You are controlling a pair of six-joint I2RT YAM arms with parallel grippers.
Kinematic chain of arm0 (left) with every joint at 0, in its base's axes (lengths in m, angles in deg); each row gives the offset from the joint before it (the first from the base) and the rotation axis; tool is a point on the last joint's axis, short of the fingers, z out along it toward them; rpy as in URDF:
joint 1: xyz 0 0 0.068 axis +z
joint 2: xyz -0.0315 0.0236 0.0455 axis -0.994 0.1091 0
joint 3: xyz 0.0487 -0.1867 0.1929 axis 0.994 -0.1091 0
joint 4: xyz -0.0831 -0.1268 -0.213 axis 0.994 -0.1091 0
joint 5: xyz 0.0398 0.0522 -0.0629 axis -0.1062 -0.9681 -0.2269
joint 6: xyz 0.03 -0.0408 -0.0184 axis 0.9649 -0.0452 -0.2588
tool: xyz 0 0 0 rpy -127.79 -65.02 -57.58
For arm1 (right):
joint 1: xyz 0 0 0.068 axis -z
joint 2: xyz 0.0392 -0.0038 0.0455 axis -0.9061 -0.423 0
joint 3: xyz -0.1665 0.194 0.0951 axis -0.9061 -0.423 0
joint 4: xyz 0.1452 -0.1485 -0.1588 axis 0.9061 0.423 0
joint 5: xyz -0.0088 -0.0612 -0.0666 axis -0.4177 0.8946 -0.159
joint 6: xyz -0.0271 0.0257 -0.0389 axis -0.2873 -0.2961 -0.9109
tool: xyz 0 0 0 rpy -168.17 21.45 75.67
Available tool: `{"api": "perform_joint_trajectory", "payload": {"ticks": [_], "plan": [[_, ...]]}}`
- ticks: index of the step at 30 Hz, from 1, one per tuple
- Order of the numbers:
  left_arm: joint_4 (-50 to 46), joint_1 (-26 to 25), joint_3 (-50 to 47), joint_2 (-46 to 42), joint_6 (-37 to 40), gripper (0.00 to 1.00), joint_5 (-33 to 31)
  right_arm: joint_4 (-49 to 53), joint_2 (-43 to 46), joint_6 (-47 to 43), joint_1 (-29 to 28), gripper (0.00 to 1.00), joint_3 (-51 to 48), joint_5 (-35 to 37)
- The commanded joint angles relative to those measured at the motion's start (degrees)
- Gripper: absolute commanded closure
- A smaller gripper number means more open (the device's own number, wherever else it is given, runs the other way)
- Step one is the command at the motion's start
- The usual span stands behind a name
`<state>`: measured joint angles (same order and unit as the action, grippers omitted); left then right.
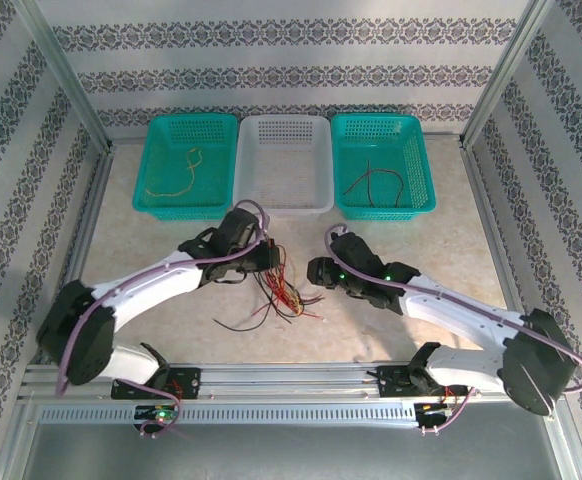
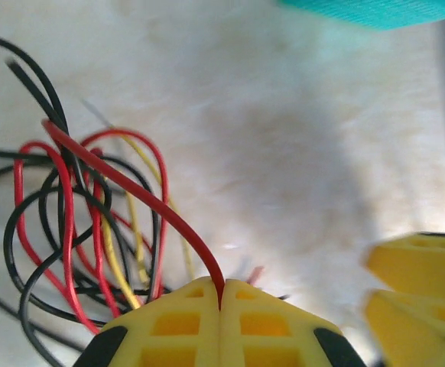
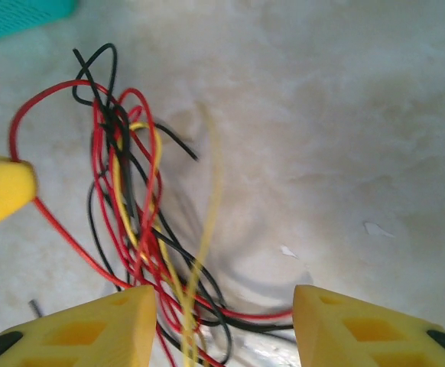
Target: Untangle the cables
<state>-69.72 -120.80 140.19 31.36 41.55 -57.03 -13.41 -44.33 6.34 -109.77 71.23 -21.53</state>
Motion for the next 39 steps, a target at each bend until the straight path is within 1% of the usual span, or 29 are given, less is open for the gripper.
{"api": "perform_joint_trajectory", "payload": {"ticks": [1,3,8,12,16,23,28,31,35,39], "plan": [[4.5,0.0,3.3,-5.8,1.7,1.0,4.6,-2.3,4.4,-1.8,-0.5,0.47,0.6,0.5],[4.9,0.0,4.8,-7.5,1.7,1.0,5.8,-2.6,6.6,-2.6,-0.4,0.45,1.6,0.4],[11.2,0.0,6.4,-9.6,2.0,1.0,15.5,-1.1,10.4,-3.7,0.0,0.42,5.4,-0.1],[11.3,0.0,8.0,-10.8,3.5,1.0,18.9,-0.8,11.9,-4.4,0.8,0.38,7.3,-1.2],[13.0,0.0,9.1,-12.7,3.9,1.0,22.0,-0.6,10.8,-4.4,1.4,0.36,9.0,-3.2],[19.5,0.0,10.0,-16.8,3.9,1.0,26.3,-2.7,8.2,-3.6,1.4,0.33,9.3,-5.4],[22.1,0.0,11.5,-17.6,3.3,1.0,28.3,-3.4,3.6,-1.6,1.2,0.34,8.3,-5.9],[23.3,0.0,12.3,-17.7,3.2,1.0,29.8,-4.3,2.5,-0.7,1.2,0.34,7.6,-5.8],[23.6,0.1,12.7,-17.6,3.7,1.0,30.9,-3.5,4.6,-1.9,1.5,0.32,7.8,-4.3],[24.7,0.7,11.3,-17.9,3.9,1.0,30.5,-2.9,9.8,-3.9,2.2,0.29,7.8,-3.4]]}}
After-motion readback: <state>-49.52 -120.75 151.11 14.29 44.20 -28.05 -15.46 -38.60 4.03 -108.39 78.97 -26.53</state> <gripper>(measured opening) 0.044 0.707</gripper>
